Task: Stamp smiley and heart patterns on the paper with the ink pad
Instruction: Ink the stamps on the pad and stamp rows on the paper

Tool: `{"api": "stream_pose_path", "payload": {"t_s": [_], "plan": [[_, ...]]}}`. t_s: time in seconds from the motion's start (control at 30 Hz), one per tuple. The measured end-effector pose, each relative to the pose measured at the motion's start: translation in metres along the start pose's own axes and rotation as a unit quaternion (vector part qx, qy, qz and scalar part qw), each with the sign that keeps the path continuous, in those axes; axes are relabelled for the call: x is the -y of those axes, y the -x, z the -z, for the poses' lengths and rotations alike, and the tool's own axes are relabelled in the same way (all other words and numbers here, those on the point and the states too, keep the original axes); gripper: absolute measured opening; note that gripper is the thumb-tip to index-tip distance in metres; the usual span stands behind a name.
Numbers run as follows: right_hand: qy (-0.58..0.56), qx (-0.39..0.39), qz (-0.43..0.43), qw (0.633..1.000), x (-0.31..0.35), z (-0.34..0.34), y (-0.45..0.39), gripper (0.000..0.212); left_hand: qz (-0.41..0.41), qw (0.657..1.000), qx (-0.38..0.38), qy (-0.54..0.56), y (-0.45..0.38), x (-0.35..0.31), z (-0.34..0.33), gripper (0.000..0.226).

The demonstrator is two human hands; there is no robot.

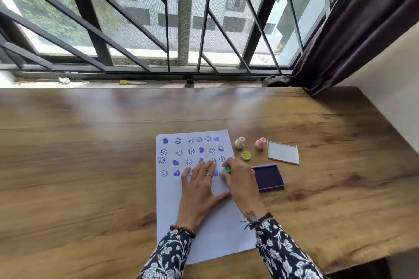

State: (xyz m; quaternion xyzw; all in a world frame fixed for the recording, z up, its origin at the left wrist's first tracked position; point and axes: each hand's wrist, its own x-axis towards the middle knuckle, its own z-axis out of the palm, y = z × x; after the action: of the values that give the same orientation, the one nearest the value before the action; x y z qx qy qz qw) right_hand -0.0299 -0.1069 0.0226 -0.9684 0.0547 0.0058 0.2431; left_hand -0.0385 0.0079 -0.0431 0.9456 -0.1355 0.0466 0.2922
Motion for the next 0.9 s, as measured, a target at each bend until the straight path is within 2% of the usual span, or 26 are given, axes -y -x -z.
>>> {"api": "stream_pose_path", "payload": {"t_s": [0.1, 0.17, 0.23, 0.3, 0.33, 0.5, 0.63, 0.77, 0.9], "plan": [[-0.143, 0.0, -0.086, 0.986, -0.007, 0.009, -0.003, 0.017, 0.004, 1.0, 0.021, -0.014, 0.001, -0.001, 0.002, 0.085], [-0.274, -0.024, -0.175, 0.945, -0.018, 0.017, -0.001, 0.018, 0.001, 1.0, 0.02, -0.012, 0.0, -0.001, 0.003, 0.089], [-0.43, -0.026, -0.246, 0.868, -0.031, 0.023, 0.005, 0.016, -0.002, 1.0, 0.018, -0.017, 0.0, -0.001, 0.003, 0.089], [-0.574, -0.001, -0.278, 0.77, -0.038, 0.029, 0.012, 0.01, -0.002, 0.999, 0.019, -0.028, 0.0, 0.0, 0.004, 0.089], [-0.615, 0.008, -0.284, 0.736, -0.041, 0.032, 0.015, 0.008, 0.0, 0.999, 0.02, -0.032, 0.0, 0.0, 0.004, 0.089], [-0.73, 0.028, -0.306, 0.61, -0.054, 0.053, 0.023, 0.018, 0.006, 0.999, 0.029, -0.024, -0.001, -0.001, 0.006, 0.09], [-0.767, 0.017, -0.304, 0.565, -0.064, 0.066, 0.024, 0.017, 0.018, 0.999, 0.036, -0.027, -0.003, -0.003, 0.005, 0.084], [-0.784, 0.0, -0.306, 0.54, -0.073, 0.069, 0.021, 0.014, 0.032, 0.999, -0.012, -0.009, -0.014, -0.018, 0.005, 0.052], [-0.791, -0.003, -0.309, 0.527, -0.081, 0.071, 0.016, 0.012, -0.044, 0.999, -0.021, -0.023, -0.04, -0.044, 0.004, 0.029]]}}
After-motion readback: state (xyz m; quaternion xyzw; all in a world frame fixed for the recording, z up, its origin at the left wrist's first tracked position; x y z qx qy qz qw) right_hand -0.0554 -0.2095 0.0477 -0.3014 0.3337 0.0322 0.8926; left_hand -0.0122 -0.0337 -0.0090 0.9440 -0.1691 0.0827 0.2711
